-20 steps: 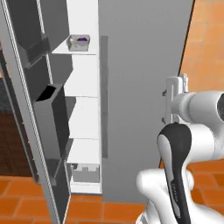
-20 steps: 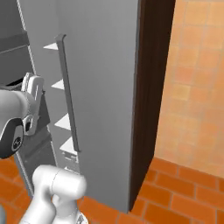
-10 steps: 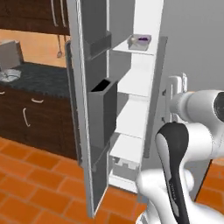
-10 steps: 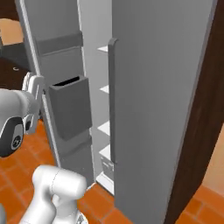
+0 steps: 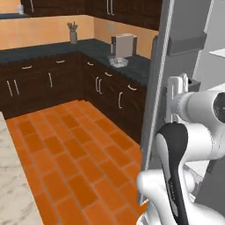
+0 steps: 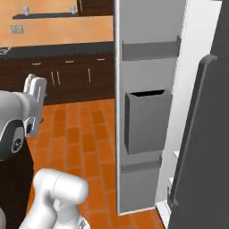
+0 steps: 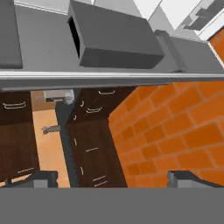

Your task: Take the meat container that has the fish and place it on the second highest rack of the freezer. Then take the vegetable container that has the mushroom and eggplant and place it on the highest rack of the freezer.

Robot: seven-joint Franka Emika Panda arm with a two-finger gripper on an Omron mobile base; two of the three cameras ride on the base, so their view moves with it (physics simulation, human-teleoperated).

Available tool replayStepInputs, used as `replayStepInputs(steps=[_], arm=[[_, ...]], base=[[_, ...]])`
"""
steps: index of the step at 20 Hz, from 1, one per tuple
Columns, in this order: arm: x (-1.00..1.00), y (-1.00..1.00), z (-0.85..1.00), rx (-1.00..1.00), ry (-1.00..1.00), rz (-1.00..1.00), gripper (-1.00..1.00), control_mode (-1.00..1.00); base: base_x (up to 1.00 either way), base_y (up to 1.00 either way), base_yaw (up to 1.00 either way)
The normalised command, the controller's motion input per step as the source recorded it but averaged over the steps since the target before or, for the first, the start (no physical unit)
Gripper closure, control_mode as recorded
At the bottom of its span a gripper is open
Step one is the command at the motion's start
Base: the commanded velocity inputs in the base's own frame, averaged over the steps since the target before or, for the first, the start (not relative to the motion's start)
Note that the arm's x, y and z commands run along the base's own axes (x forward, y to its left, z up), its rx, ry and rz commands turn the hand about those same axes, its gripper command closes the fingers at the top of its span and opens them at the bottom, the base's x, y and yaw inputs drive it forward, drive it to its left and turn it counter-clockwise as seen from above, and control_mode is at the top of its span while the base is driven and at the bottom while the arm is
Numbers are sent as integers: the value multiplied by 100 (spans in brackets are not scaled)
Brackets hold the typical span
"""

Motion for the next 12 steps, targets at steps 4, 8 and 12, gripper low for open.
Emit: replayStepInputs(steps=[4, 8, 12], arm=[[0, 0, 0, 0, 0, 0, -100, 100], [0, 0, 0, 0, 0, 0, -100, 100], [0, 0, 0, 0, 0, 0, -100, 100]], base=[[73, 66, 52], [100, 57, 16], [100, 24, 1]])
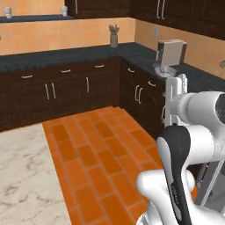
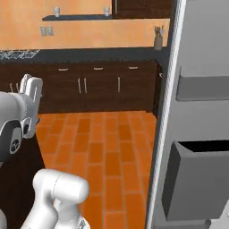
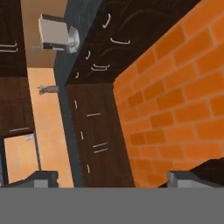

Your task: Take the meat container that has the fish and place it on the second highest rack of the freezer. Then take the vegetable container that has the mushroom and eggplant and place it on the highest rack of the freezer.

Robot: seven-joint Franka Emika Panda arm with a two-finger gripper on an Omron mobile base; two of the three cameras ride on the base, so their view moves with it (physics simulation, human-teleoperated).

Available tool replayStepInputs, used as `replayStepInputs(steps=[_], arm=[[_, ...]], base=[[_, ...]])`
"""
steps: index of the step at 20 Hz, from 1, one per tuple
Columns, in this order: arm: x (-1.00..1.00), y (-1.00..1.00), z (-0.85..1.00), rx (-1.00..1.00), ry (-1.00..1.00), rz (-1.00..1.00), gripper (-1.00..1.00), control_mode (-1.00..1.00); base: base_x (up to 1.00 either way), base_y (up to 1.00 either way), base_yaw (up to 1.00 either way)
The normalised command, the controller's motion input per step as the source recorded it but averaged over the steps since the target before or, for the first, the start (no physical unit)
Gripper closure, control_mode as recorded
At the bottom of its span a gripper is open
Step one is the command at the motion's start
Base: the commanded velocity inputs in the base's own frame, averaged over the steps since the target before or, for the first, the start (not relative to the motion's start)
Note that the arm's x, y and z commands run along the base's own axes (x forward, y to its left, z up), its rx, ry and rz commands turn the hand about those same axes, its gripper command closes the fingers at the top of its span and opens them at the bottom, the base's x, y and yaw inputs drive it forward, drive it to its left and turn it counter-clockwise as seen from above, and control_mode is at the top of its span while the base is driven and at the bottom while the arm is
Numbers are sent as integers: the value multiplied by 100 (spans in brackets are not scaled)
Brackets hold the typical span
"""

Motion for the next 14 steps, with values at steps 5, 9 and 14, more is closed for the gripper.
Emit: replayStepInputs(steps=[5, 9, 14], arm=[[0, 0, 0, 0, 0, 0, -100, 100], [0, 0, 0, 0, 0, 0, -100, 100], [0, 0, 0, 0, 0, 0, -100, 100]], base=[[100, -5, -8], [100, -22, -30], [86, -20, -53]])
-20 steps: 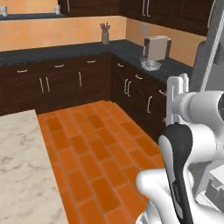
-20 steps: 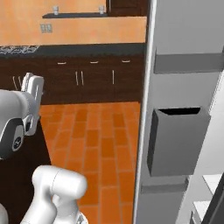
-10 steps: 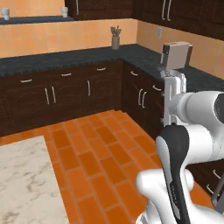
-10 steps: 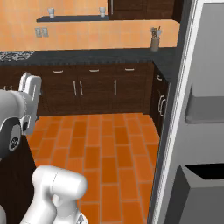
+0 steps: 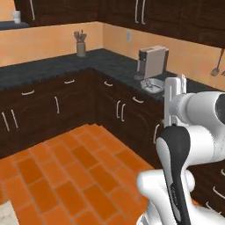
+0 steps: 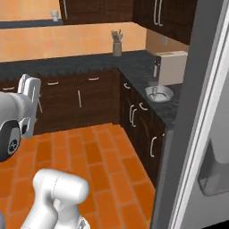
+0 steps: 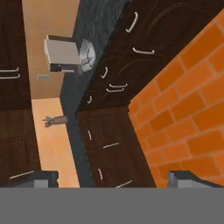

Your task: Take the meat container that has the fish and place it on the second highest rack of the freezer. Then take the vegetable container that has the mushroom and eggplant and place it on the highest rack of the freezer.

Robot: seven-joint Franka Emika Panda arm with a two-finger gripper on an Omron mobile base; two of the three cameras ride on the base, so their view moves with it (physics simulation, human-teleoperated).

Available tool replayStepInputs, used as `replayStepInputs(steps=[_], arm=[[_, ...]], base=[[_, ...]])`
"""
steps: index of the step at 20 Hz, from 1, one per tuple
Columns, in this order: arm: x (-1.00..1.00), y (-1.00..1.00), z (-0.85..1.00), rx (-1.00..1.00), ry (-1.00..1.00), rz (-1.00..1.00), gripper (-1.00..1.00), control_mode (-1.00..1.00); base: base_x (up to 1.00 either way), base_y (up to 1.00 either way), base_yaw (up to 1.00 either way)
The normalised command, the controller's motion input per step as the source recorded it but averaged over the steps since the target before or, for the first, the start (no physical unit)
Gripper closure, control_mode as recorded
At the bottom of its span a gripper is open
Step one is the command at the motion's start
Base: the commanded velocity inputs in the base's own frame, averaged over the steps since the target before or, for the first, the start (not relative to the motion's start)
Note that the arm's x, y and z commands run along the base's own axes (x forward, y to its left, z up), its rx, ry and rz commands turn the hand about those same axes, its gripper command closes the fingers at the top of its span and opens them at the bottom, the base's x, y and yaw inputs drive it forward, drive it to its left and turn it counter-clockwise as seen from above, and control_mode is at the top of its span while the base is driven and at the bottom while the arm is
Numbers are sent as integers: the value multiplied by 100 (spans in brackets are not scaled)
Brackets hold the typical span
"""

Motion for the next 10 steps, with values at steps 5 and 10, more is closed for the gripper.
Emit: replayStepInputs(steps=[5, 10], arm=[[0, 0, 0, 0, 0, 0, -100, 100], [0, 0, 0, 0, 0, 0, -100, 100]], base=[[88, -7, -55], [100, 12, -54]])
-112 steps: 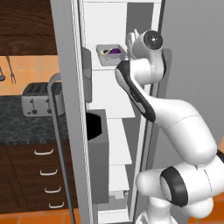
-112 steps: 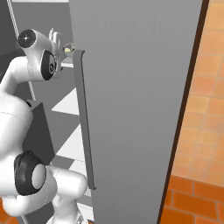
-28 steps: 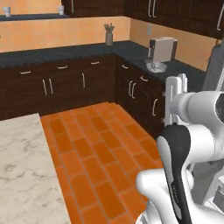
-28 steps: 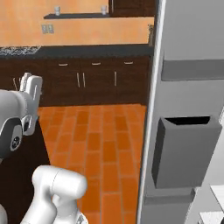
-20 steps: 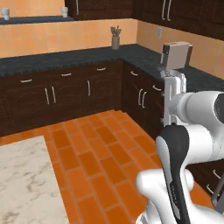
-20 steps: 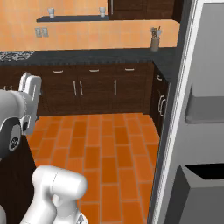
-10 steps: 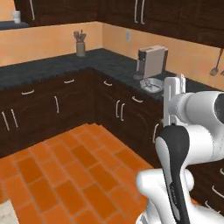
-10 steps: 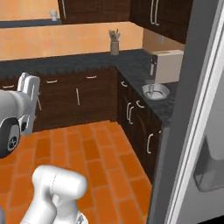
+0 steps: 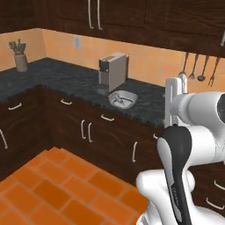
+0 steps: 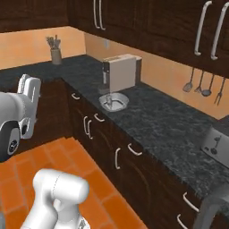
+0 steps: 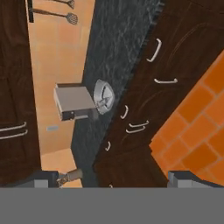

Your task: Take the meat container that has the fish and place it on the second highest rack of the freezer. Then take the vegetable container that has the mushroom and eggplant and place it on the highest rack of the freezer.

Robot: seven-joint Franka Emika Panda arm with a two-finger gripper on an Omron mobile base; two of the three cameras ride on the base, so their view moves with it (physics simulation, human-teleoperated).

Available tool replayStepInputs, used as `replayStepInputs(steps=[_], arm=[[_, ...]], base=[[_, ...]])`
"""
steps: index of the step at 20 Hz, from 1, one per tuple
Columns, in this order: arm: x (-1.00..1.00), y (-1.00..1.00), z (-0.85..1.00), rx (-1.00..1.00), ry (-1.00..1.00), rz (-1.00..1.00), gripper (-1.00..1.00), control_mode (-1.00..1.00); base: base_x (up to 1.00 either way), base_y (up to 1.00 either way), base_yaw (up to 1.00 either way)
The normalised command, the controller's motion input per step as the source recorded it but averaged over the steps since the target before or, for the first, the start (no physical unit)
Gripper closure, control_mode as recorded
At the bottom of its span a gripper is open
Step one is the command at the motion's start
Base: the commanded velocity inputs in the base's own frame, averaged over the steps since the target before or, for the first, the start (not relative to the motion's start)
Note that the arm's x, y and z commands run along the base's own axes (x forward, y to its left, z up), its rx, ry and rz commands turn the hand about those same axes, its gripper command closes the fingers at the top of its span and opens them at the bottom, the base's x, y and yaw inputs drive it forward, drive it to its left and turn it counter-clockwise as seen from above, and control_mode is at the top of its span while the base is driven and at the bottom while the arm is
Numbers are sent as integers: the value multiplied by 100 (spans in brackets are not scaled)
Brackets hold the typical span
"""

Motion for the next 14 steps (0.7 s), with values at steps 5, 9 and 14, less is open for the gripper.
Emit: replayStepInputs(steps=[5, 9, 14], arm=[[0, 0, 0, 0, 0, 0, -100, 100], [0, 0, 0, 0, 0, 0, -100, 100], [0, 0, 0, 0, 0, 0, -100, 100]], base=[[96, 53, -57], [46, 80, -50], [47, 60, -51]])
